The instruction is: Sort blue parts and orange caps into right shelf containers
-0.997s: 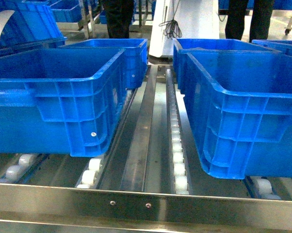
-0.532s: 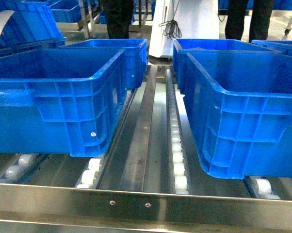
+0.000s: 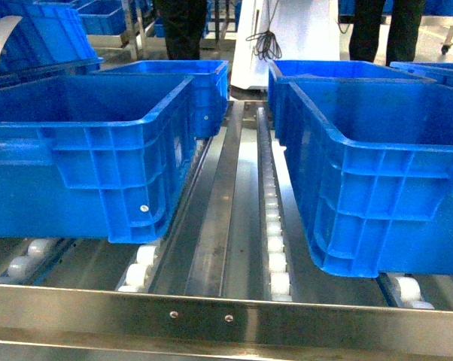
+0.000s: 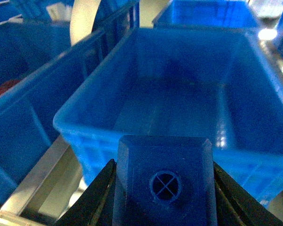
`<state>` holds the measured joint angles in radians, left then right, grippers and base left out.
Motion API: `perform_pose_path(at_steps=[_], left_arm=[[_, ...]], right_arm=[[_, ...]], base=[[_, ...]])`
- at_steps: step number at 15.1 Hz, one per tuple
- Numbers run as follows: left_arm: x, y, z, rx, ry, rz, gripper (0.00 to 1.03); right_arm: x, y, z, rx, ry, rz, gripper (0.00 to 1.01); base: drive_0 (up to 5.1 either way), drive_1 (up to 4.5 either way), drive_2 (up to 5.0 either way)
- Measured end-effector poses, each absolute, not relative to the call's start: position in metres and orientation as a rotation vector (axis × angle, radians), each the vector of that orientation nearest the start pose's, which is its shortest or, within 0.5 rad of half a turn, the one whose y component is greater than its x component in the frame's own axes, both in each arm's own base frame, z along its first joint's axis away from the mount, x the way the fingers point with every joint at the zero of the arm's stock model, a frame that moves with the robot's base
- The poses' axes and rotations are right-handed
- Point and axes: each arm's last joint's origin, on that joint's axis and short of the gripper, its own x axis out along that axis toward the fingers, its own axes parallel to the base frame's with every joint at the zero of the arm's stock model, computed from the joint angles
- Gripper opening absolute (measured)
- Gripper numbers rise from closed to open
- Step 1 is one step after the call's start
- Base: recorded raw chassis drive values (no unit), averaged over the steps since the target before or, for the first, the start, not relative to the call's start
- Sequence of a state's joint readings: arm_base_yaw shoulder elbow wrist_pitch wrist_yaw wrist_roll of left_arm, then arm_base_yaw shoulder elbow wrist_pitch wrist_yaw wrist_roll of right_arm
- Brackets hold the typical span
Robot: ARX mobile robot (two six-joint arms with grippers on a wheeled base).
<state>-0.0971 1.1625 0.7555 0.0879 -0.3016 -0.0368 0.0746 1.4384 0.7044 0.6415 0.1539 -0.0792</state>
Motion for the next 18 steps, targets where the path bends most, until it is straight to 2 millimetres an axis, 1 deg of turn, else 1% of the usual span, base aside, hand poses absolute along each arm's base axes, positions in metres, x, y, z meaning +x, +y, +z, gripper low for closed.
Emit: perform_pose_path(at_steps=[1, 3, 4, 5, 6, 7, 8, 9, 10, 11, 13, 14, 15, 16, 17, 18], left_arm=[[0.260, -0.016, 0.284, 0.009, 0.276, 0.205, 0.45], [0.267, -0.016, 0.292, 0.001, 0.237, 0.199, 0.45], [0.275, -0.015, 0.301, -0.006, 0.198, 0.208, 0.45], [0.291, -0.014, 0.309, -0.015, 0.170, 0.192, 0.45], [0.307, -0.013, 0.309, -0.012, 0.167, 0.193, 0.45], [0.332, -0.009, 0.304, -0.014, 0.207, 0.191, 0.45], [0.368, -0.003, 0.290, -0.024, 0.271, 0.178, 0.55], [0.401, 0.002, 0.267, -0.018, 0.334, 0.182, 0.71], [0.403, 0.001, 0.253, -0.010, 0.360, 0.175, 0.84], [0.384, -0.005, 0.257, -0.009, 0.323, 0.143, 0.98], [0.336, -0.010, 0.299, -0.029, 0.188, 0.100, 0.98], [0.302, -0.009, 0.322, -0.037, 0.084, 0.122, 0.98], [0.269, -0.004, 0.327, -0.028, -0.020, 0.152, 0.94], [0.254, 0.001, 0.316, -0.021, -0.060, 0.078, 0.83], [0.246, 0.003, 0.300, -0.019, -0.051, 0.040, 0.74], [0.235, 0.001, 0.269, -0.018, 0.004, 0.011, 0.60]], right_arm=[[0.301, 0.019, 0.230, -0.093, 0.125, -0.073, 0.98], [0.300, 0.019, 0.223, -0.096, 0.152, -0.069, 0.98], [0.298, 0.021, 0.218, -0.100, 0.172, -0.069, 0.98], [0.297, 0.022, 0.217, -0.098, 0.175, -0.067, 0.98], [0.296, 0.023, 0.220, -0.093, 0.157, -0.064, 0.98], [0.296, 0.025, 0.222, -0.090, 0.150, -0.059, 0.98], [0.296, 0.027, 0.221, -0.088, 0.154, -0.054, 0.98], [0.295, 0.029, 0.221, -0.082, 0.158, -0.047, 0.98], [0.295, 0.030, 0.221, -0.076, 0.154, -0.042, 0.98], [0.295, 0.031, 0.220, -0.071, 0.156, -0.045, 0.98], [0.295, 0.032, 0.216, -0.057, 0.159, -0.036, 0.98], [0.293, 0.034, 0.212, -0.055, 0.170, -0.018, 0.98], [0.287, 0.033, 0.205, -0.029, 0.080, 0.001, 0.90], [0.277, 0.030, 0.198, -0.021, 0.041, 0.004, 0.79], [0.264, 0.027, 0.192, -0.018, 0.027, 0.009, 0.70], [0.247, 0.020, 0.191, -0.015, 0.008, -0.004, 0.55]], base=[[0.0, 0.00, 0.0], [0.0, 0.00, 0.0], [0.0, 0.00, 0.0], [0.0, 0.00, 0.0], [0.0, 0.00, 0.0], [0.0, 0.00, 0.0], [0.0, 0.00, 0.0], [0.0, 0.00, 0.0], [0.0, 0.00, 0.0], [0.0, 0.00, 0.0], [0.0, 0.00, 0.0], [0.0, 0.00, 0.0], [0.0, 0.00, 0.0], [0.0, 0.00, 0.0], [0.0, 0.00, 0.0], [0.0, 0.00, 0.0]])
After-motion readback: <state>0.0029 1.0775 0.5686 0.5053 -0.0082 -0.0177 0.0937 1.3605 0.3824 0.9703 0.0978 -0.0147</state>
